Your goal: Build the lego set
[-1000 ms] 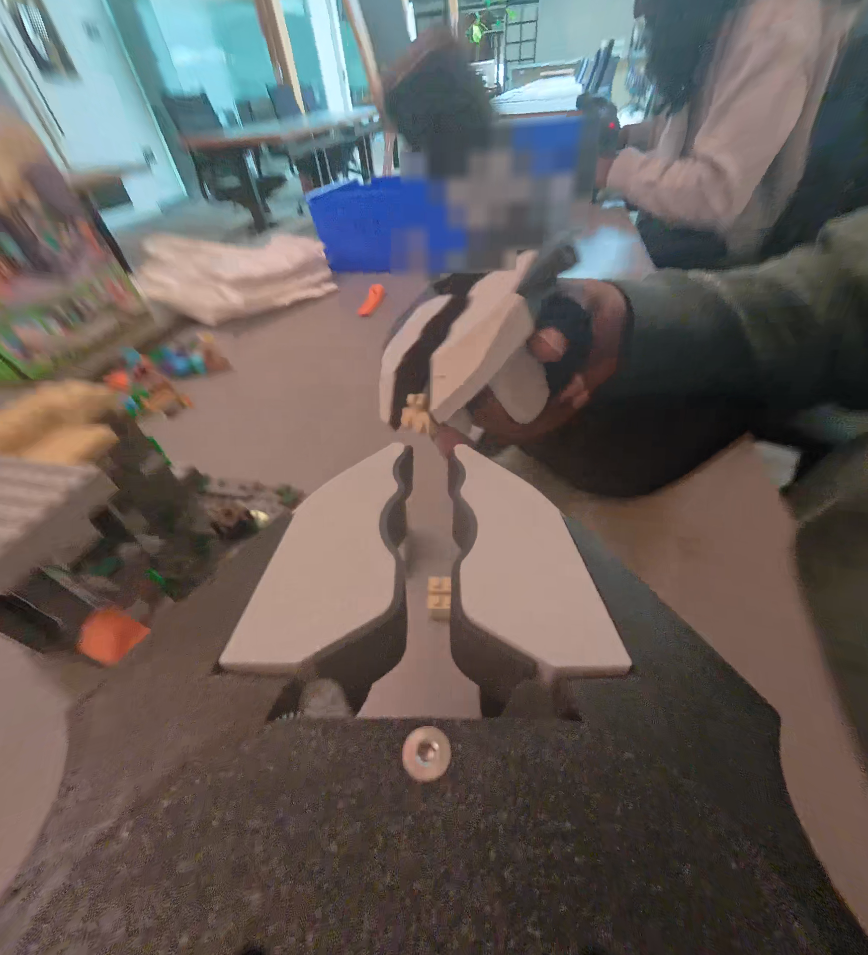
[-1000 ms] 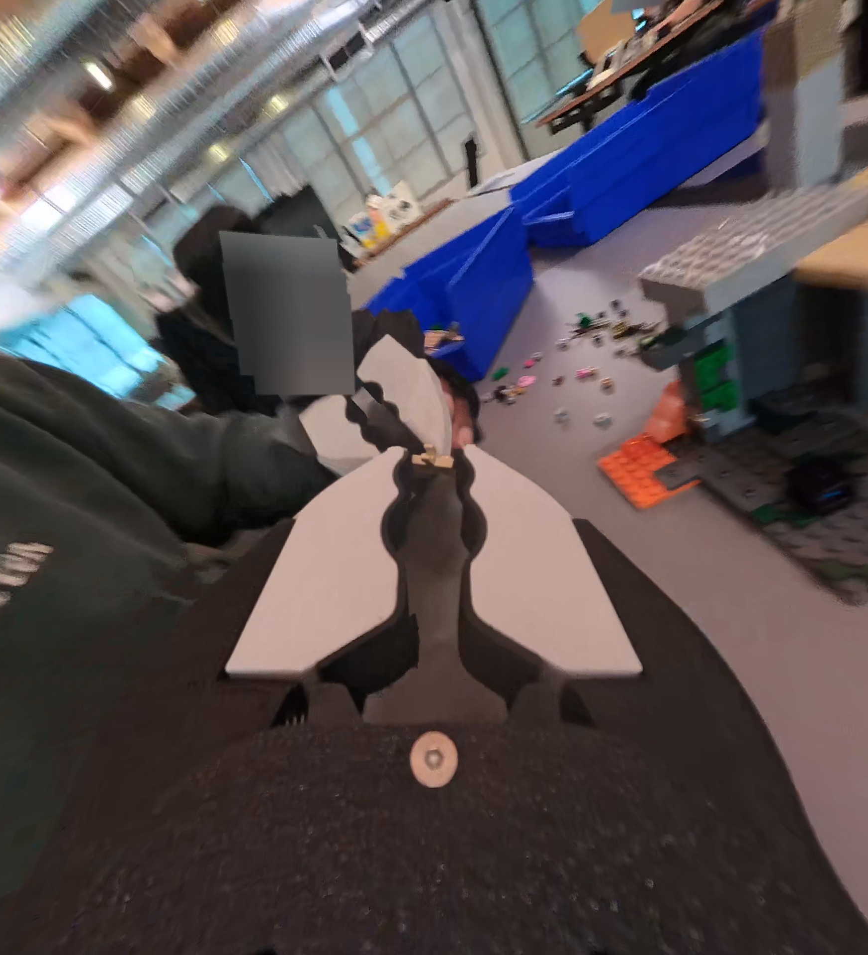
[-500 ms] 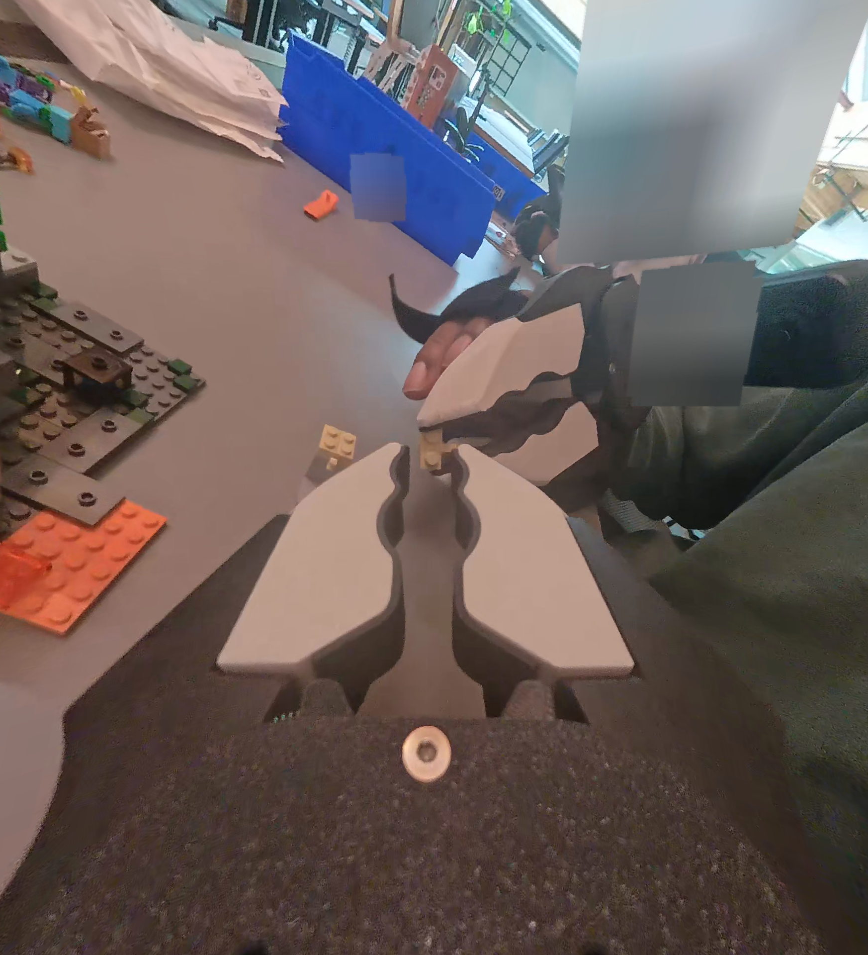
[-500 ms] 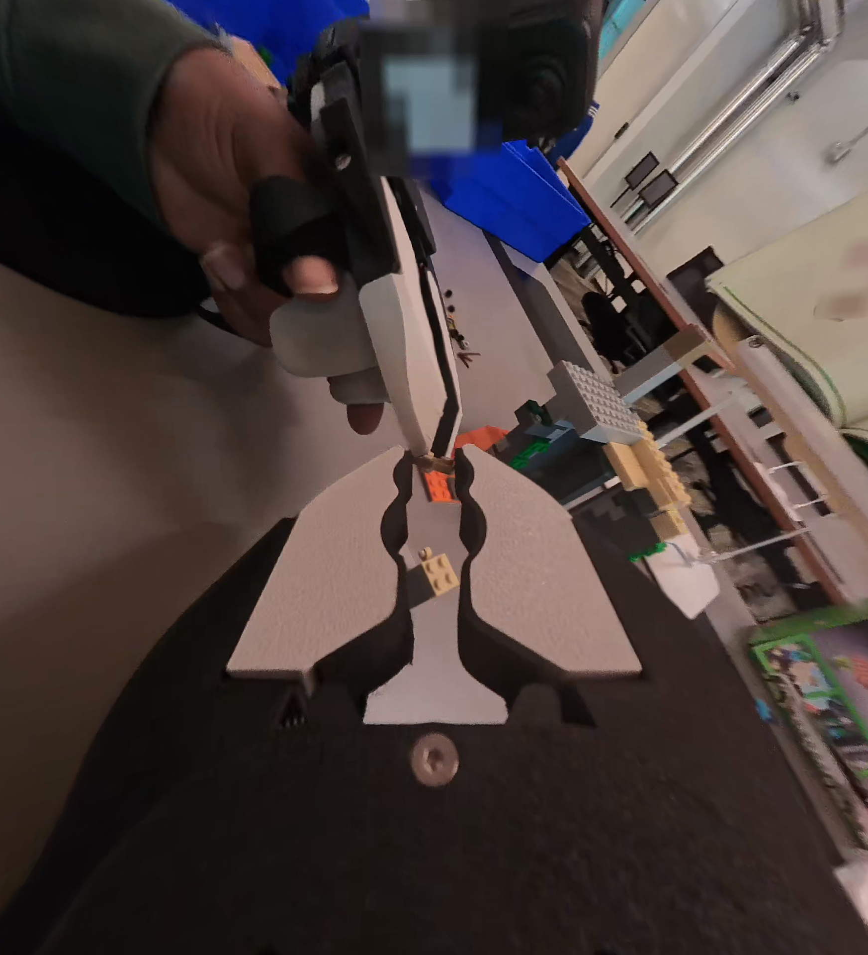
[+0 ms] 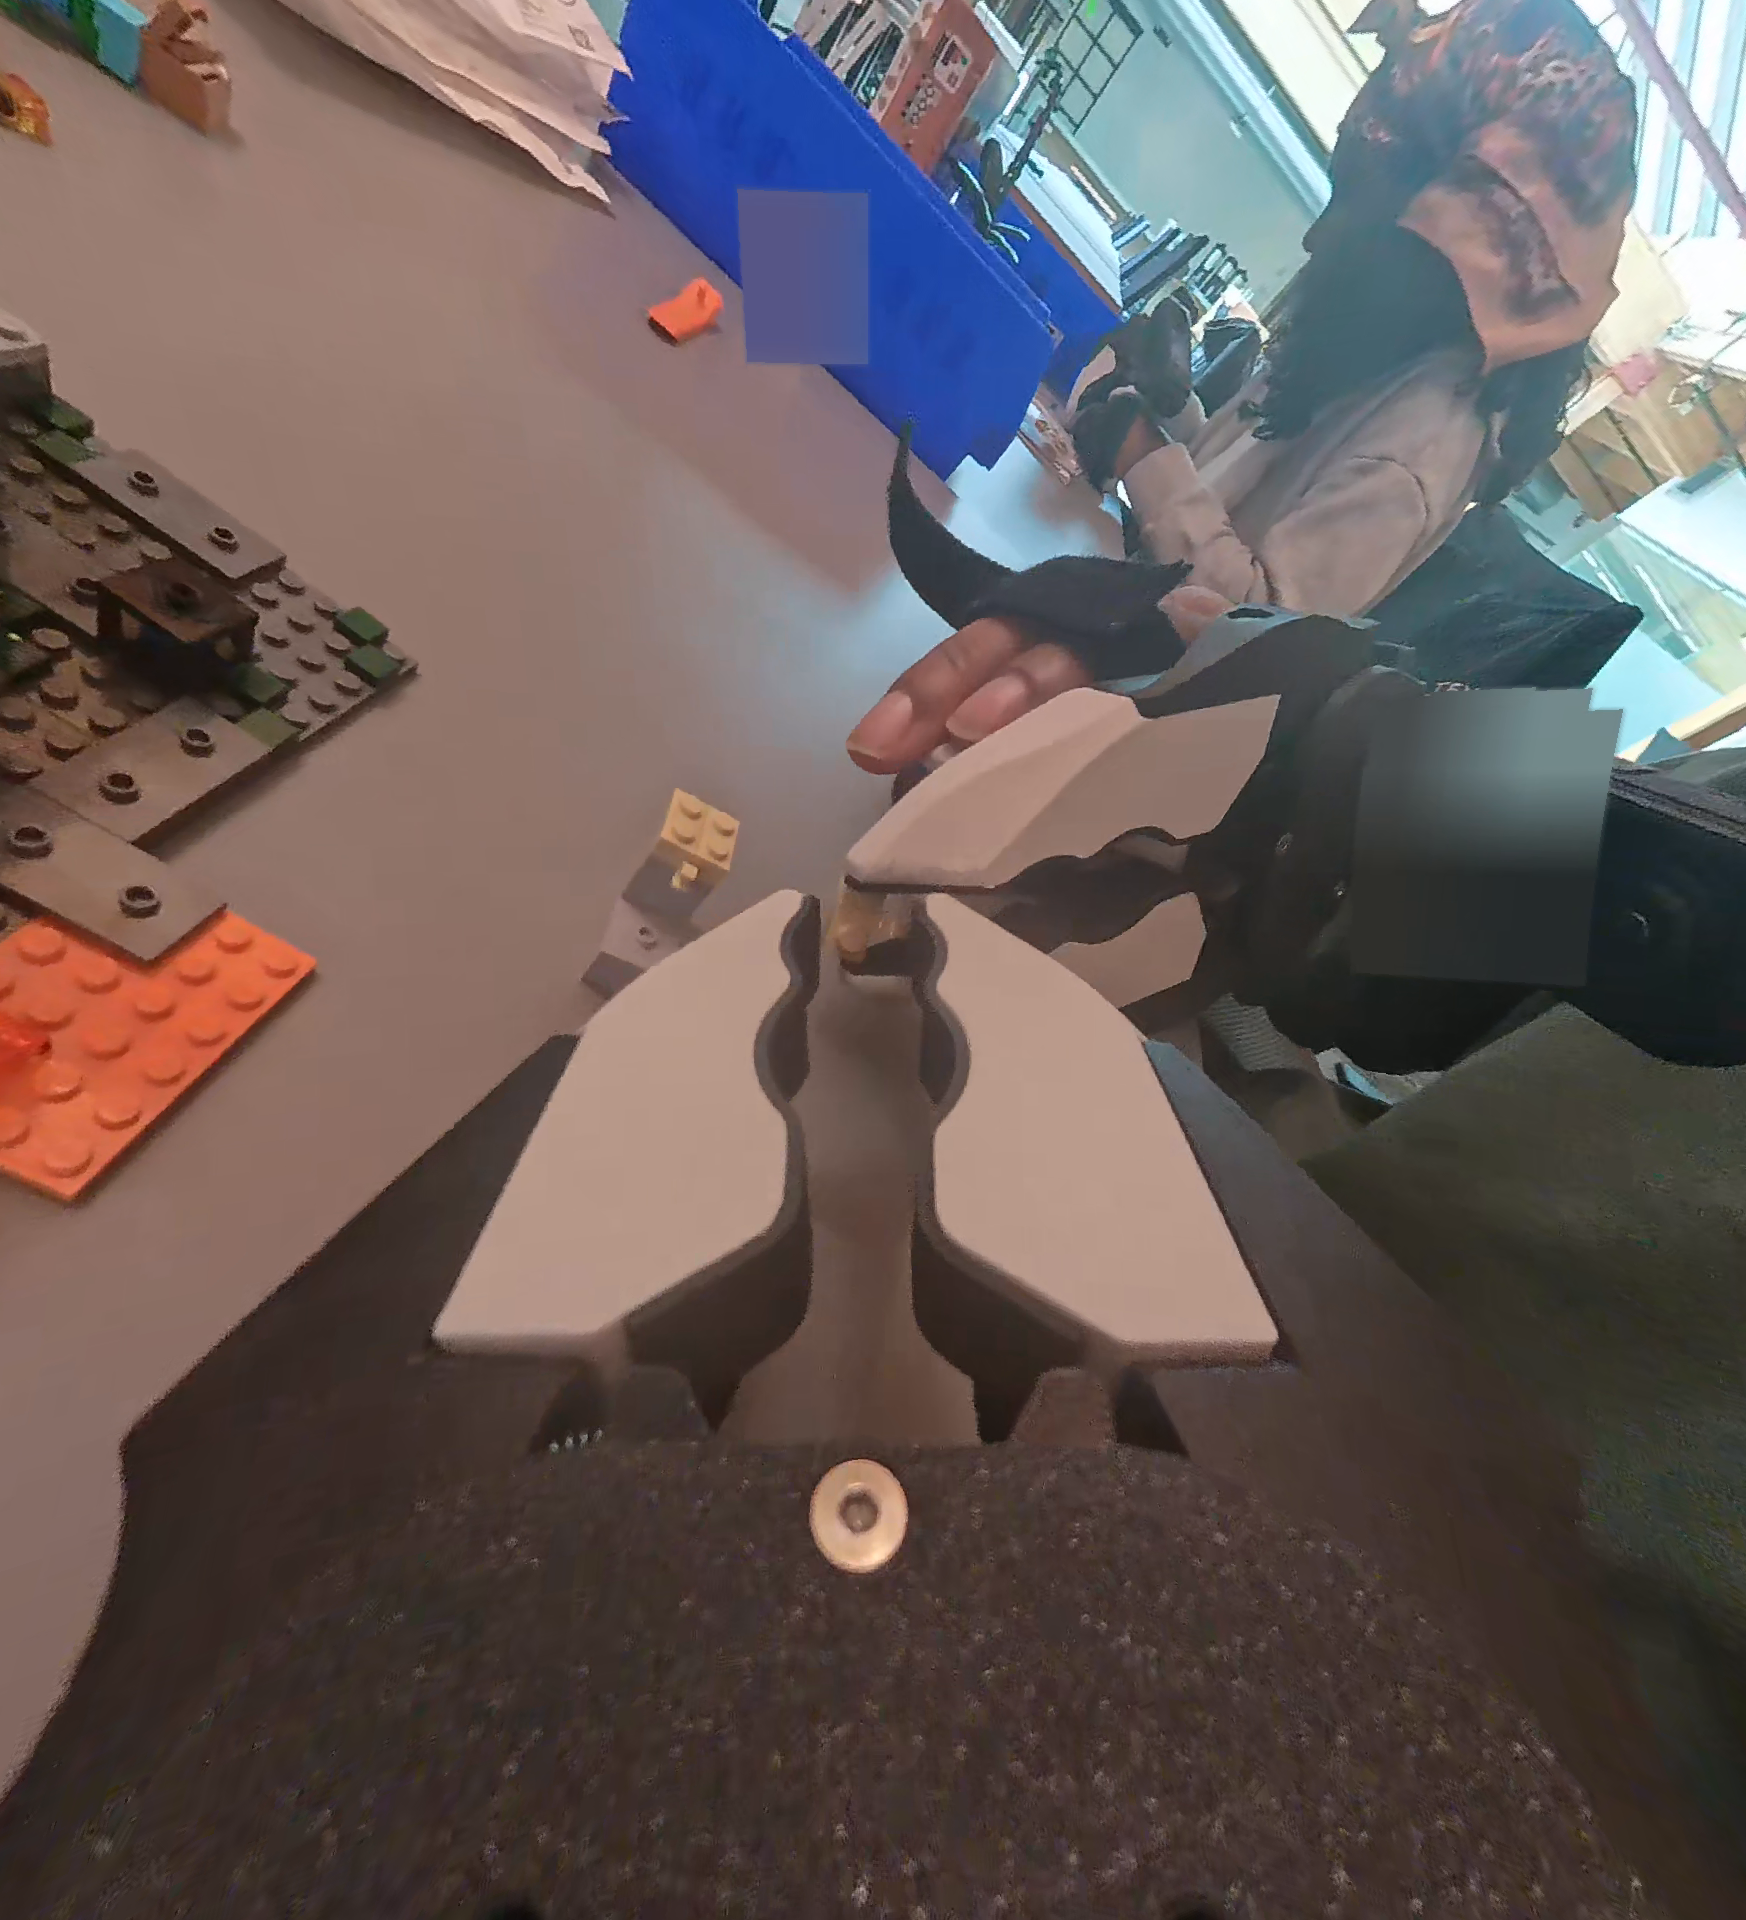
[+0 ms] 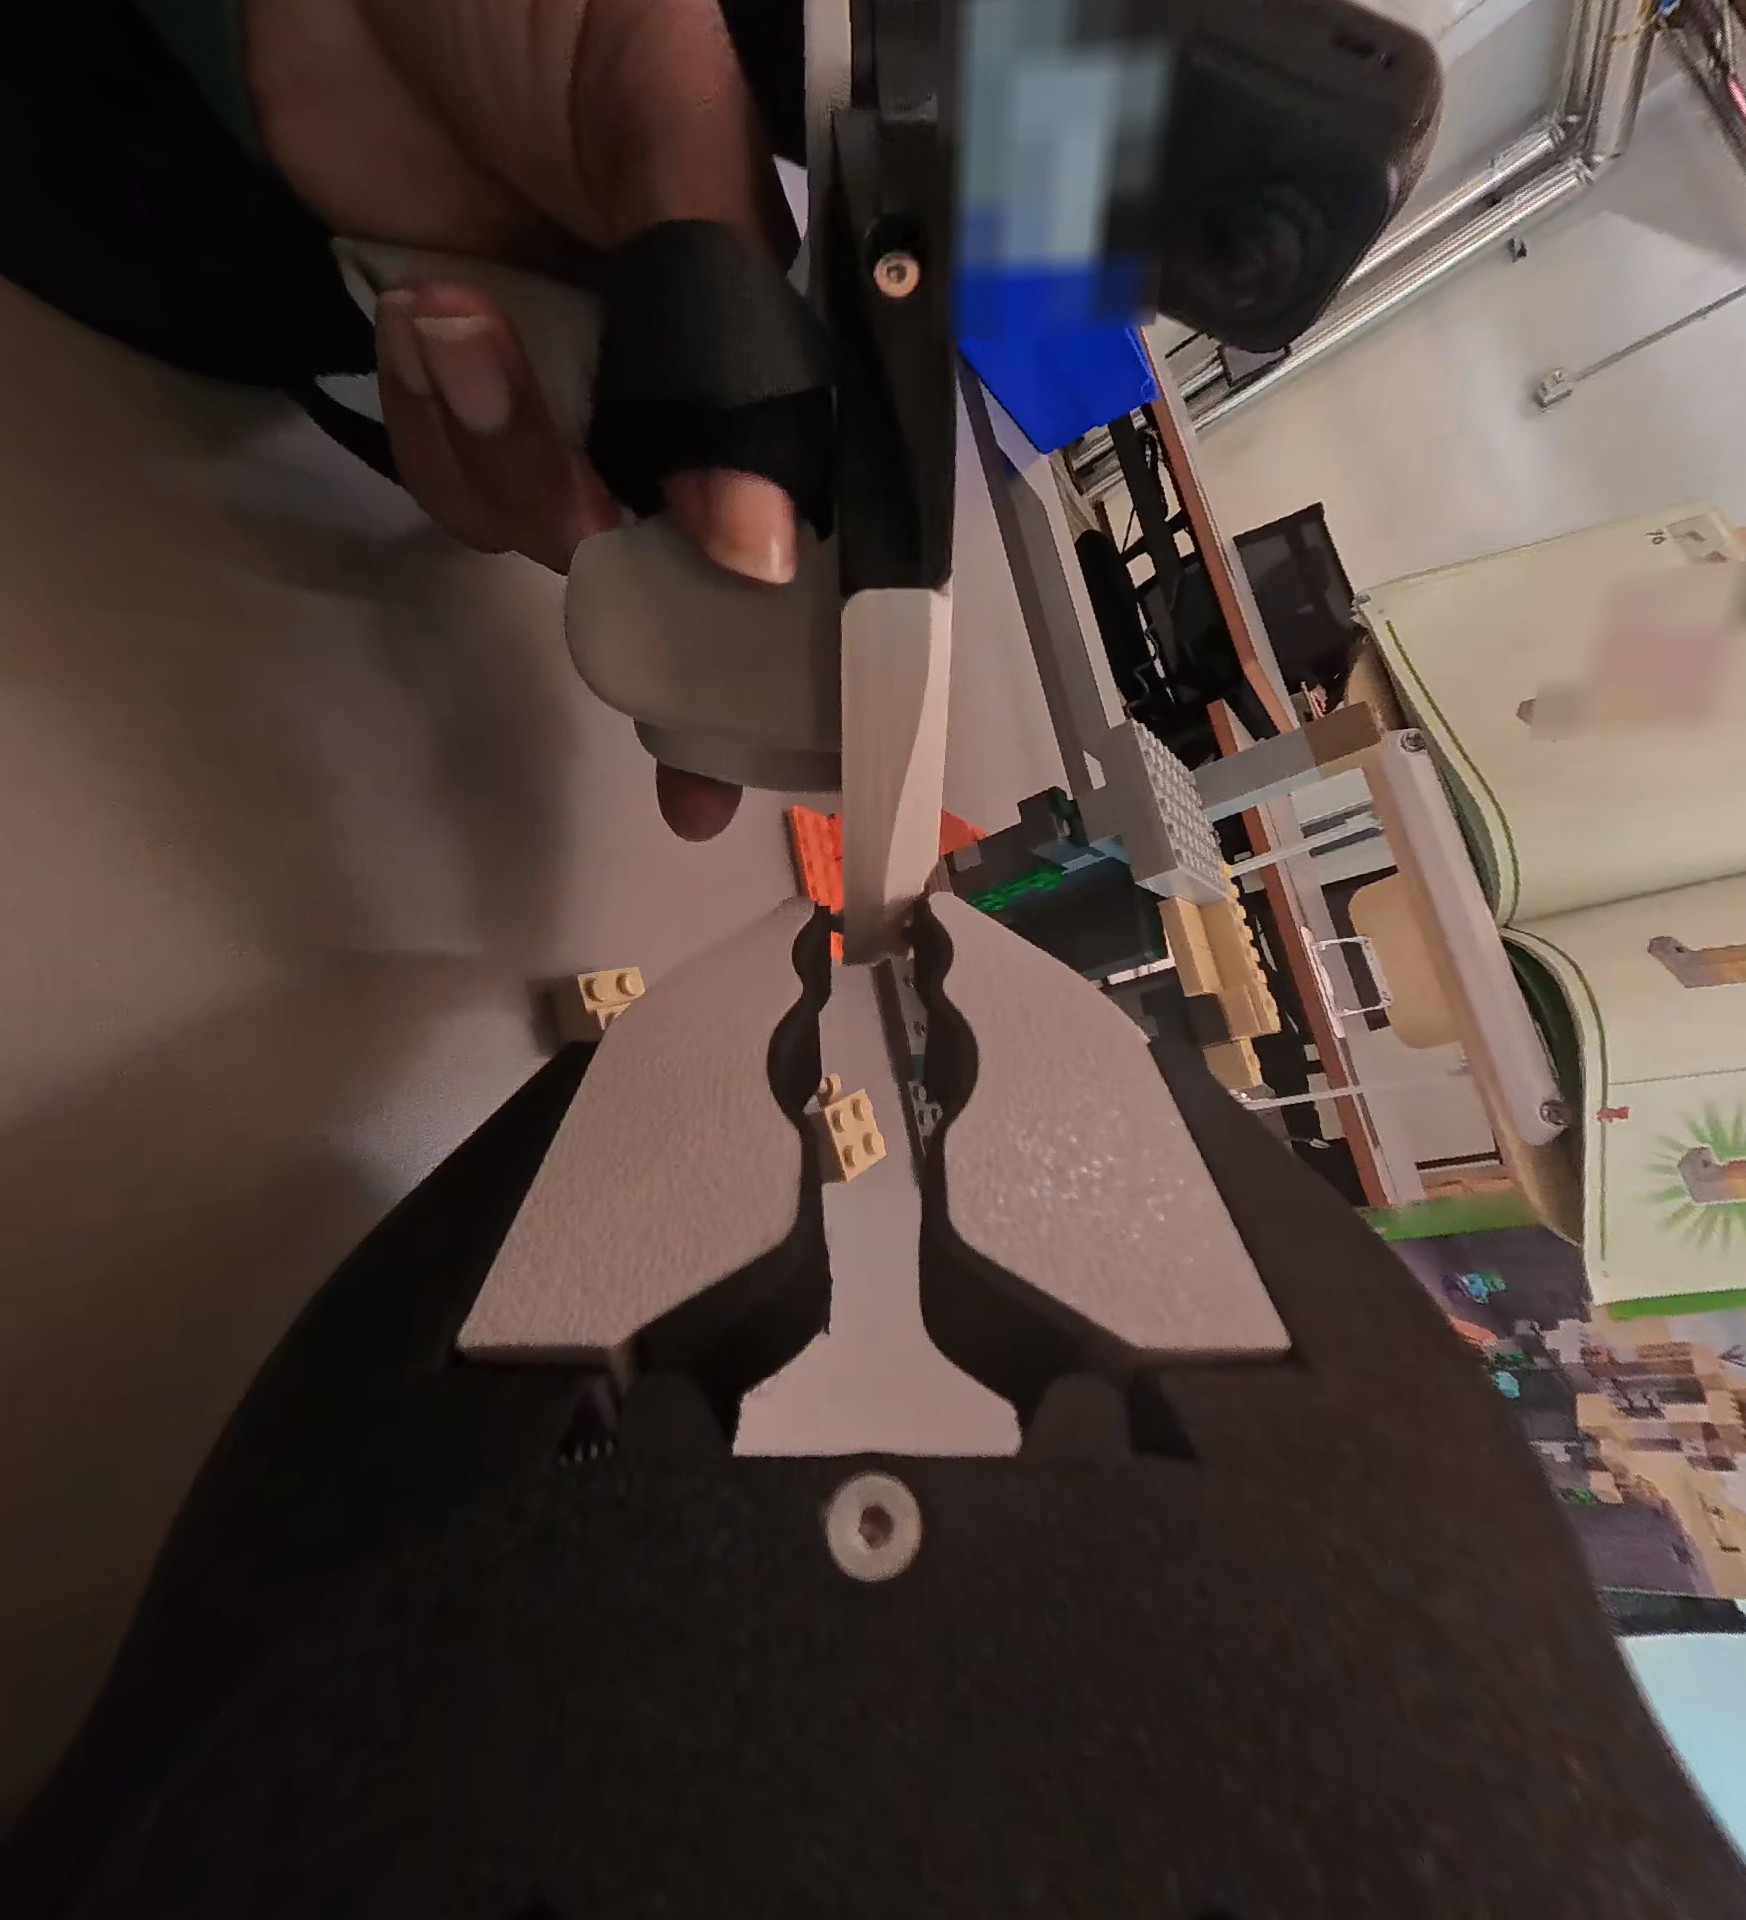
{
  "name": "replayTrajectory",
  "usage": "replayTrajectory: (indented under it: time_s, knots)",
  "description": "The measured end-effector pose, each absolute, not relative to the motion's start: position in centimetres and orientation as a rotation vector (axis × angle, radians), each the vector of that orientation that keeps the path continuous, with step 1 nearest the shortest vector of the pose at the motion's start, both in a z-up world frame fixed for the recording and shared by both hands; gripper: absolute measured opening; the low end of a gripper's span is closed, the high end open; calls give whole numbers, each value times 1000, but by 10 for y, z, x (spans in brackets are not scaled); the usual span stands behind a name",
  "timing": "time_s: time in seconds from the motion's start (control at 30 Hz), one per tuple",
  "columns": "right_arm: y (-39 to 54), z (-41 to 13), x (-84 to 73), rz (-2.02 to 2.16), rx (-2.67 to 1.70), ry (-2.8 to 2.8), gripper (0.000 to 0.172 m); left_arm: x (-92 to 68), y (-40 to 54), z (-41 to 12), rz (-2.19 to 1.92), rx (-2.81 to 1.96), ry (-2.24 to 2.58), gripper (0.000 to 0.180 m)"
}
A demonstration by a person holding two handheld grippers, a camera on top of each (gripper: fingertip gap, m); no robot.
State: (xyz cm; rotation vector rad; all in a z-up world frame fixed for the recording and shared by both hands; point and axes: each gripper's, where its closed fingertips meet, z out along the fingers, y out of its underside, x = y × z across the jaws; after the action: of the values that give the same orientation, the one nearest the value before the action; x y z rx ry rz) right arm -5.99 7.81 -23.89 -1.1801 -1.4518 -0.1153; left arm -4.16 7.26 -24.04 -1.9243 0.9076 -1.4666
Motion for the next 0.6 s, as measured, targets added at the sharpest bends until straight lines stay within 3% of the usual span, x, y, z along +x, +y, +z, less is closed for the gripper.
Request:
replayTrajectory:
  time_s: [0.3, 0.33, 0.4, 0.6]
  knots:
    - [71, -237, -57, 82, -1213, -1450, 13, -50, 73, -236, -1399, -1882, 999, 6]
    - [69, -235, -58, 87, -1197, -1444, 3, -51, 73, -237, -1400, -1883, 1010, 6]
    - [68, -233, -59, 81, -1189, -1443, 3, -51, 70, -239, -1407, -1891, 1030, 4]
    - [70, -235, -56, 116, -1221, -1434, 3, -54, 73, -240, -1379, -1896, 1038, 6]
